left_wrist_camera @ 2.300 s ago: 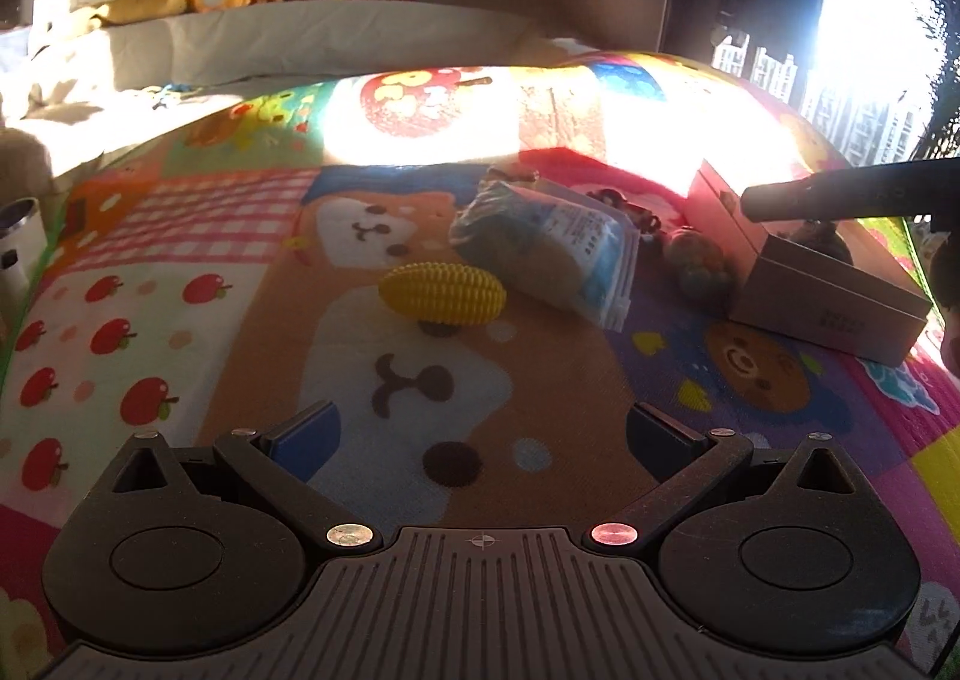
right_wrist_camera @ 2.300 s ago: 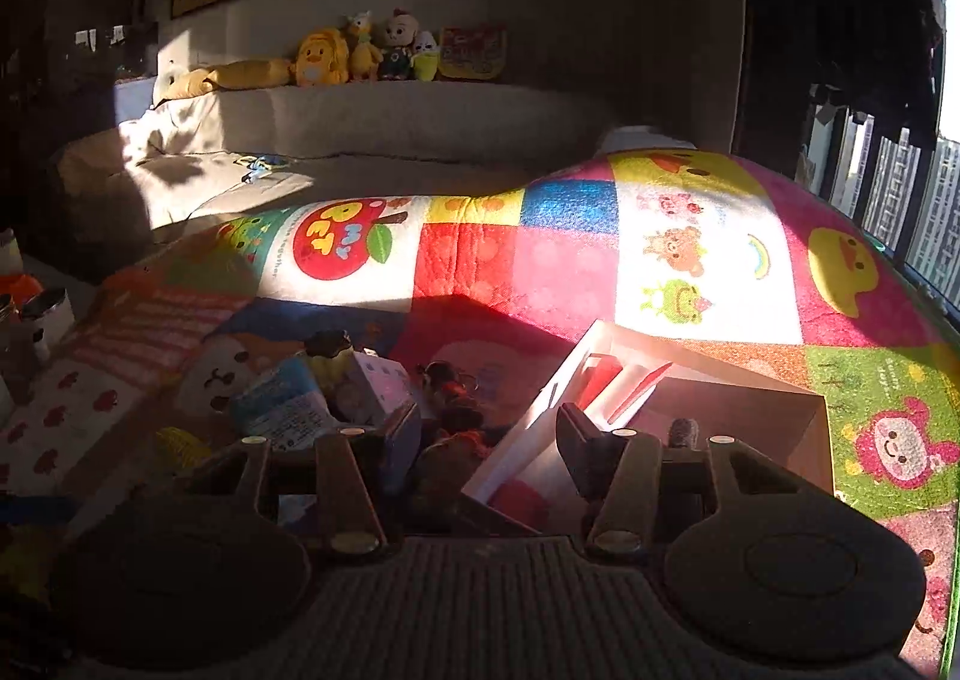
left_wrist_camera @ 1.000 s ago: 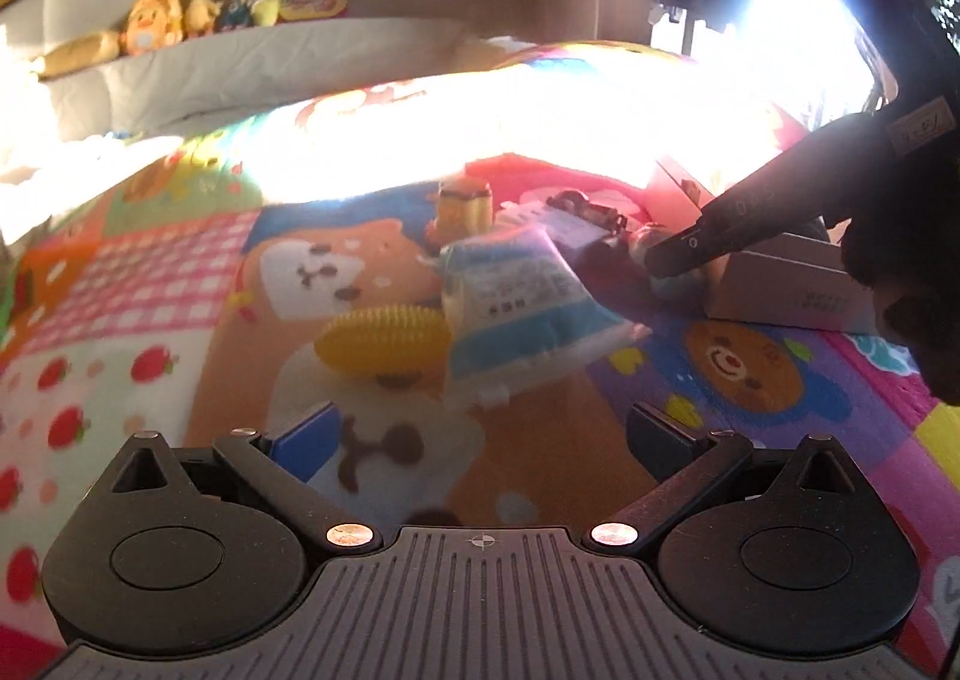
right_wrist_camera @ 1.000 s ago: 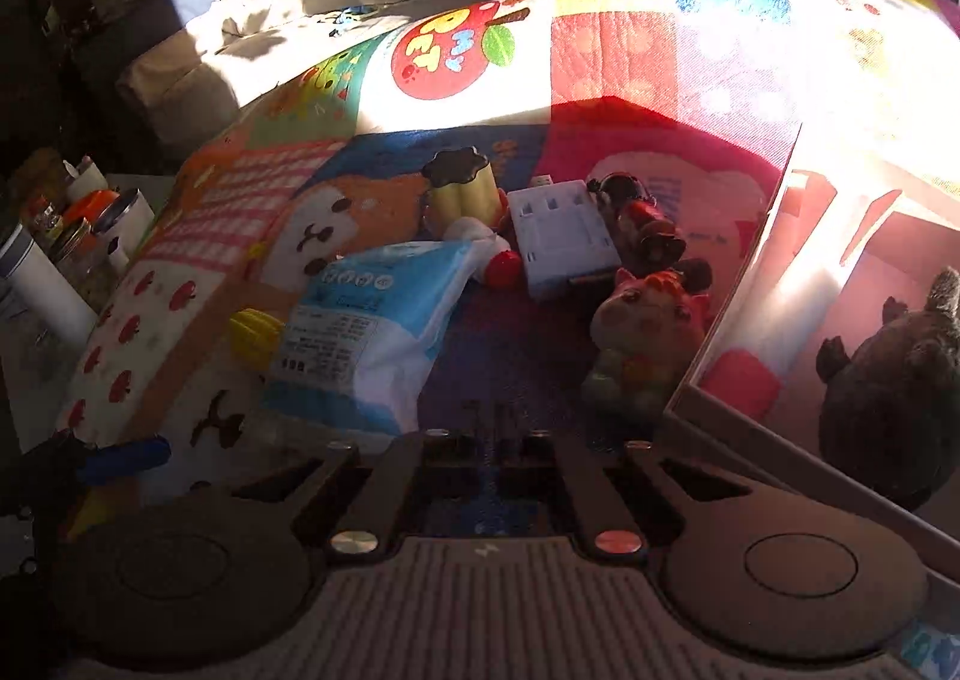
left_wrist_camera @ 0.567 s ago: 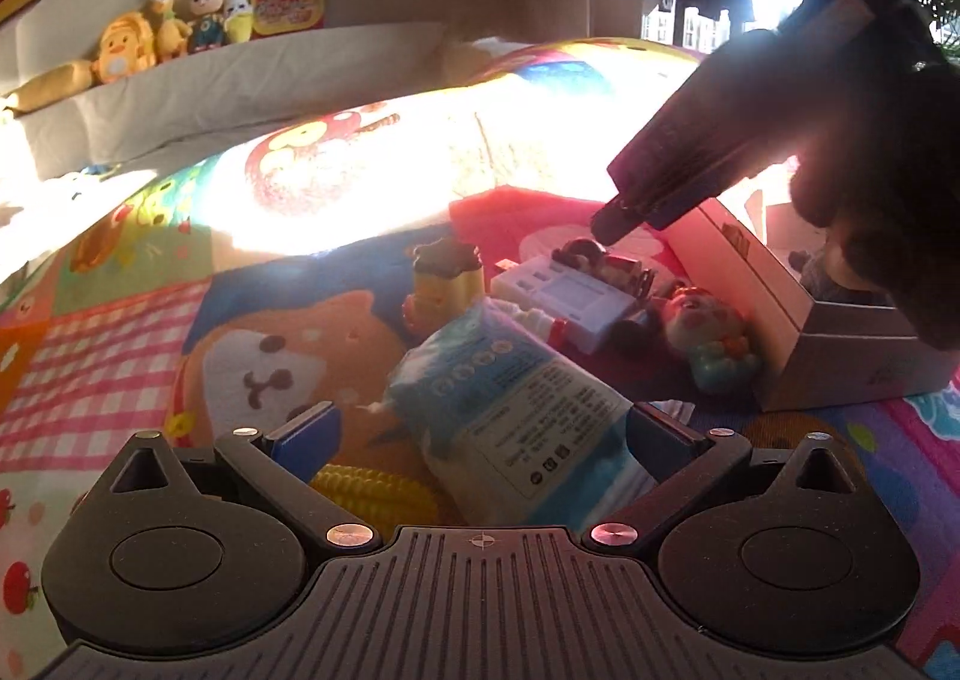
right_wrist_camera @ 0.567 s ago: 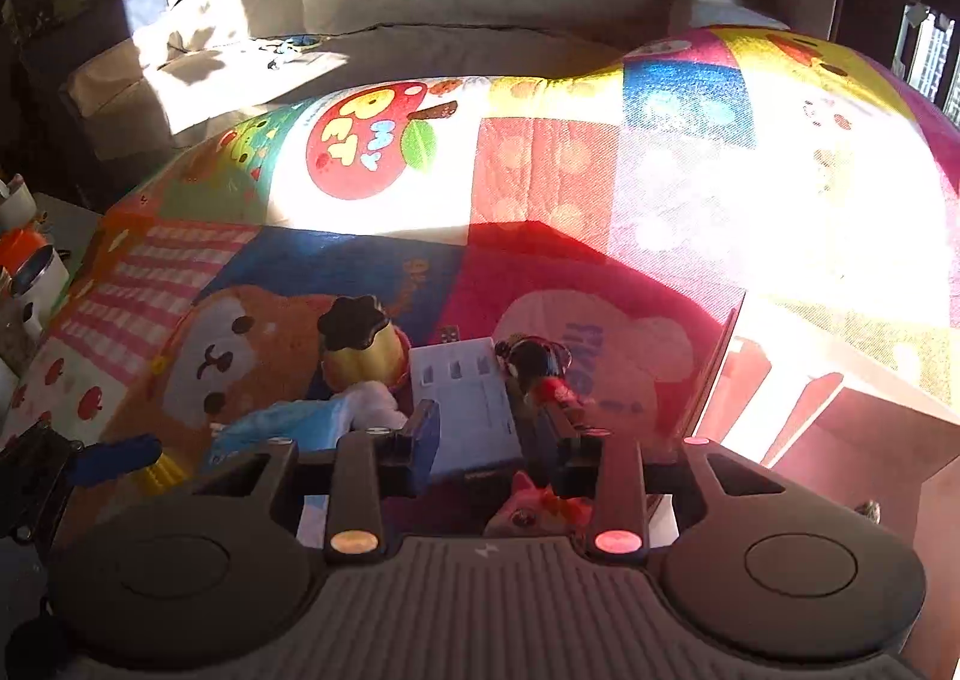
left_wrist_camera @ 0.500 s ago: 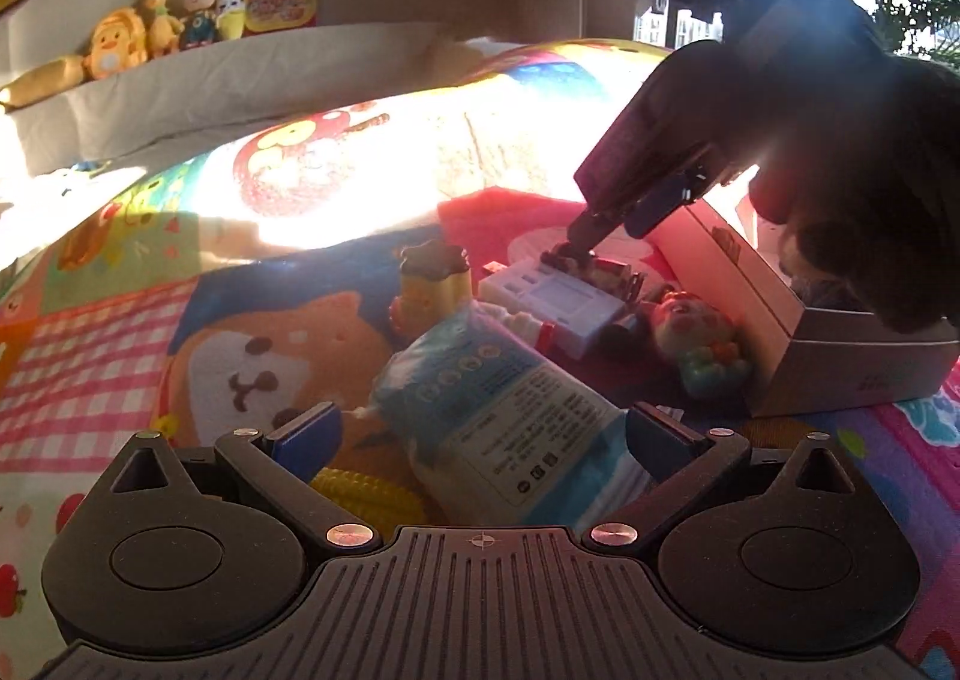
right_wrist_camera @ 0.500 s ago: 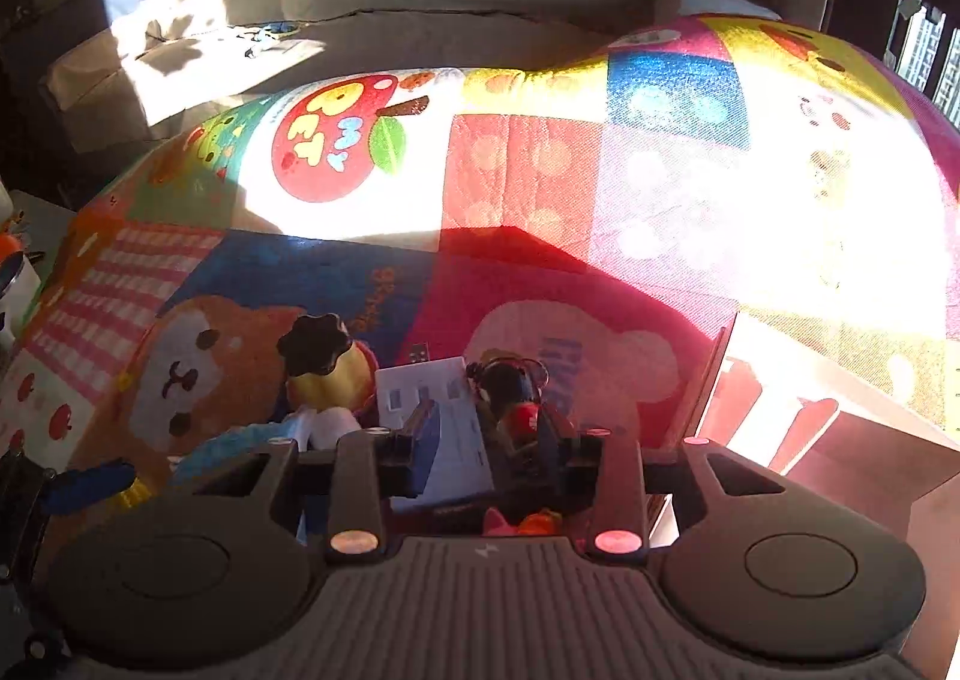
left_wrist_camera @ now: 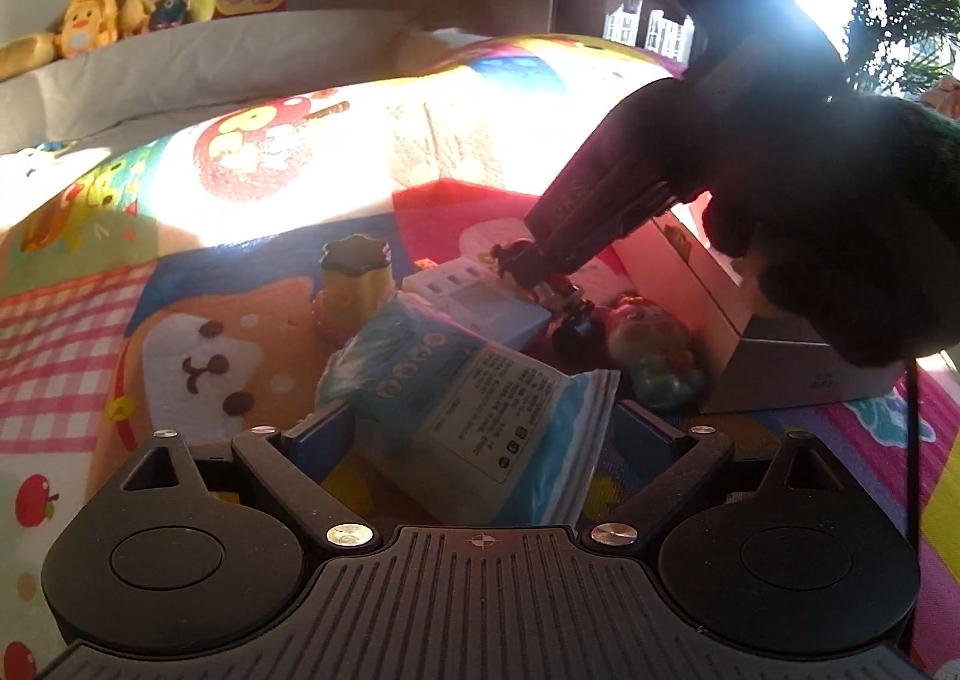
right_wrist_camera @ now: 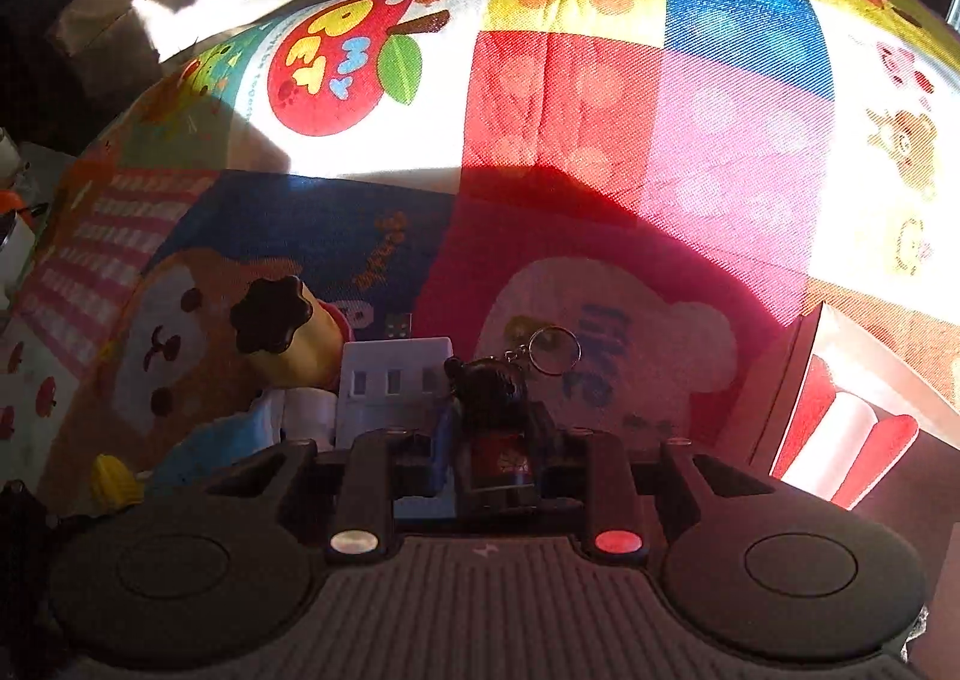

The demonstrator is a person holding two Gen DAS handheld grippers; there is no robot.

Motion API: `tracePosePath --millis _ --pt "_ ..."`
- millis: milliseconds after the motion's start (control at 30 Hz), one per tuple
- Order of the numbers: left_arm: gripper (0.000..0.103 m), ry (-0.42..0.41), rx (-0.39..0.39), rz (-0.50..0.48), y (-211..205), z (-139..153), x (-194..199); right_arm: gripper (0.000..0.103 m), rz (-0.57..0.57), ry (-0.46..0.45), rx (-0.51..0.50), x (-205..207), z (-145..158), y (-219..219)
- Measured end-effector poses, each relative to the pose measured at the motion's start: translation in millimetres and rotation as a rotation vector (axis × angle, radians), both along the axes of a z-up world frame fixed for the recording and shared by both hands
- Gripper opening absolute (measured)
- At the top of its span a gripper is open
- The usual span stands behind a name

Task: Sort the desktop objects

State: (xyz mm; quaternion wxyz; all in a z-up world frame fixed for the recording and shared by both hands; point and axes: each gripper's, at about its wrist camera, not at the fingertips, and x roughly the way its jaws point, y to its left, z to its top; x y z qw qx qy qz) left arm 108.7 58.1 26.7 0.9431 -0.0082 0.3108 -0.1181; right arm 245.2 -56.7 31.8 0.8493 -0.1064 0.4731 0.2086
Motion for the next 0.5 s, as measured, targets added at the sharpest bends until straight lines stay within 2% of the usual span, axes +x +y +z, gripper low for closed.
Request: tracePosePath --millis 67,100,200,300,367,400,433,467,500 --pt "0.098 -0.005 0.009 0.008 0.3 1.4 -2.5 0.016 0.007 -0.004 0.056 -16.9 12.2 -11.0" --pt "0.098 -0.005 0.010 0.008 0.4 2.0 -3.0 0.002 0.012 0.017 0.095 -24.4 19.1 -18.3" --pt "0.100 -0.002 0.011 0.016 -0.3 2.8 -3.2 0.000 0.057 0.000 0.162 -56.9 42.0 -38.7" --pt "0.100 0.011 0.003 0.029 -3.2 2.2 1.3 0.001 0.067 -0.045 0.155 -82.4 55.0 -57.3" --pt "0.100 0.016 0.003 0.034 -6.2 1.5 3.5 0.005 0.023 -0.114 0.111 -88.8 54.7 -71.2" --pt "0.100 0.017 0.006 0.034 -8.1 1.4 4.0 0.019 -0.004 -0.138 0.092 -90.3 52.2 -77.3" --pt "0.100 0.018 0.010 0.034 -9.4 1.3 4.1 0.041 -0.046 -0.146 0.085 -88.6 44.9 -87.2" --pt "0.100 0.020 0.016 0.035 -10.4 1.1 4.3 0.049 -0.074 -0.122 0.102 -87.6 37.6 -96.8" --pt "0.100 0.024 0.021 0.035 -11.3 0.9 4.6 0.051 -0.086 -0.083 0.134 -86.5 30.0 -105.4"
